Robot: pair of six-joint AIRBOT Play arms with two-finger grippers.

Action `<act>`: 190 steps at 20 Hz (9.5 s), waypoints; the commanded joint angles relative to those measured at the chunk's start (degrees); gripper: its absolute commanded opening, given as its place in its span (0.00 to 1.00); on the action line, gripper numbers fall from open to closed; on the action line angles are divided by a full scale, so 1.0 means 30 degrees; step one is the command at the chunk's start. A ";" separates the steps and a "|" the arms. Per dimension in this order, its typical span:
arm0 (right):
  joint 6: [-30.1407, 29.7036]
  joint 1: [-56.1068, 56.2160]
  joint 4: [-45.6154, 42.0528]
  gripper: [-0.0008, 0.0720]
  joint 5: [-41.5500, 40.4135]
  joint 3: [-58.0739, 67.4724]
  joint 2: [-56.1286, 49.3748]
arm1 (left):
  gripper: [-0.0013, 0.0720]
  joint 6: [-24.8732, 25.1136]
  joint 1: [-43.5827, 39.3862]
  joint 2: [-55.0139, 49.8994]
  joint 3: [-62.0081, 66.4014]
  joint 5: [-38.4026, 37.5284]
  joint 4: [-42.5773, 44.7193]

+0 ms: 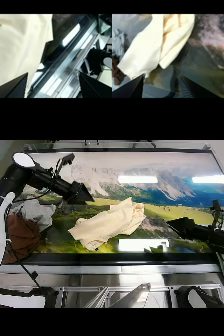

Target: Fold the shirts.

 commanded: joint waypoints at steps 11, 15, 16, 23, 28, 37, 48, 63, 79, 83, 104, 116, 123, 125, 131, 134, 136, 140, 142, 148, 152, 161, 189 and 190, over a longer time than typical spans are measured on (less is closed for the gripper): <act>-0.0015 0.8080 -0.0015 0.70 -0.3060 1.0754 -1.6211 | 0.97 -0.0882 -0.4539 0.0772 -1.0710 0.5938 0.2011; 0.0510 0.8954 0.0000 0.44 -0.2637 1.2458 -1.8076 | 0.93 -0.1370 -0.4248 0.0765 -1.0790 0.8240 0.2018; 0.0503 0.8947 0.0000 0.39 -0.2754 1.2480 -1.8178 | 0.70 -0.1370 -0.4226 0.0765 -1.0790 0.8779 0.2033; 0.0044 0.7883 -0.0138 0.03 -0.2113 1.2495 -1.7537 | 0.04 -0.0933 -0.3832 0.0911 -0.9318 0.9384 0.2011; 0.0073 0.4211 -0.1239 0.03 -0.0641 1.2779 -1.2320 | 0.04 -0.0663 -0.2710 0.4634 -0.5282 0.8204 0.1996; -0.2601 -0.0189 0.3475 0.03 0.0102 1.4302 -0.0714 | 0.05 -0.1217 0.2557 1.1825 -0.1457 0.7366 0.0969; -0.2368 -0.0138 0.1311 0.03 0.1472 1.2692 0.1829 | 0.05 0.0087 0.4634 1.3187 -0.7213 0.5792 0.0969; -0.2528 0.0612 -0.3869 0.65 -0.3009 0.3993 -0.6215 | 0.98 -0.1319 0.5158 0.0882 -0.2652 0.1370 0.1195; -0.3978 0.0984 0.1144 0.64 -0.3322 0.5821 -1.1417 | 0.97 -0.1158 -0.0605 0.3861 -1.7602 1.3158 0.0495; -0.3978 0.1078 0.1144 0.64 -0.3242 0.5909 -1.1417 | 0.29 -0.1137 -0.1064 0.1756 -1.4965 1.3216 0.0503; -0.1013 -0.0539 0.0219 0.65 -0.2127 0.6513 -1.3311 | 0.05 0.0539 0.4488 0.4663 -1.2560 0.6215 0.3045; -0.1027 0.2841 0.2477 0.03 -0.0328 0.9049 -1.4404 | 0.05 0.1013 0.4539 0.4685 -1.2007 0.4983 0.2849; -0.0342 -0.1639 0.1392 0.03 0.2448 1.5038 -0.7118 | 0.05 0.1144 0.7635 0.7825 -0.6280 -0.1625 -0.9413; -0.1035 -0.2645 0.1996 0.03 0.1151 1.5999 -0.3905 | 0.05 0.1457 0.8845 0.9318 -0.4823 -0.1625 -1.4156; -0.2353 -0.4153 0.2346 0.03 -0.4874 1.6313 0.5224 | 0.05 0.2725 1.2167 1.3012 -0.1341 -0.1333 -2.2469; -0.3424 -0.4153 0.1537 0.03 -0.8765 1.6313 0.8065 | 0.05 0.3337 1.4090 1.3770 -0.0015 -0.0634 -2.2993; -0.3242 -0.4153 -0.0328 0.03 -0.8692 1.6269 0.8743 | 0.05 0.3738 1.5373 1.3675 0.0874 -0.0539 -2.2644; 0.0197 -0.4014 -0.1151 0.03 -0.3053 1.4462 0.7053 | 0.05 0.3432 1.5038 1.2342 0.1421 -0.0823 -1.9722; 0.0197 -0.3519 -0.1158 0.03 -0.2630 1.2954 0.6360 | 0.05 0.3716 1.3639 1.1701 0.0335 -0.1304 -1.8790; -0.0007 0.0648 -0.1173 0.03 -0.3745 0.7410 -0.0729 | 0.05 0.4852 0.7322 0.7315 -0.4379 0.3832 -0.7220; -0.0874 0.2608 -0.0583 0.60 -0.7555 0.6572 -0.7883 | 0.05 0.5348 0.5027 0.0539 -0.4532 0.6040 -0.5391; -0.2528 0.2076 0.0131 0.66 -0.7497 0.7992 -1.1963 | 0.48 0.0911 0.6492 -0.8896 0.1865 0.0408 -0.6819; -0.2273 0.2040 0.2004 0.03 -0.3045 1.6254 -1.1285 | 0.04 0.4153 0.6280 -0.5501 0.2397 -0.0721 -1.8571; -0.2565 0.1800 0.1989 0.03 -0.3220 1.6247 -0.9624 | 0.04 0.4612 0.6280 -0.4342 0.2397 -0.1290 -1.9322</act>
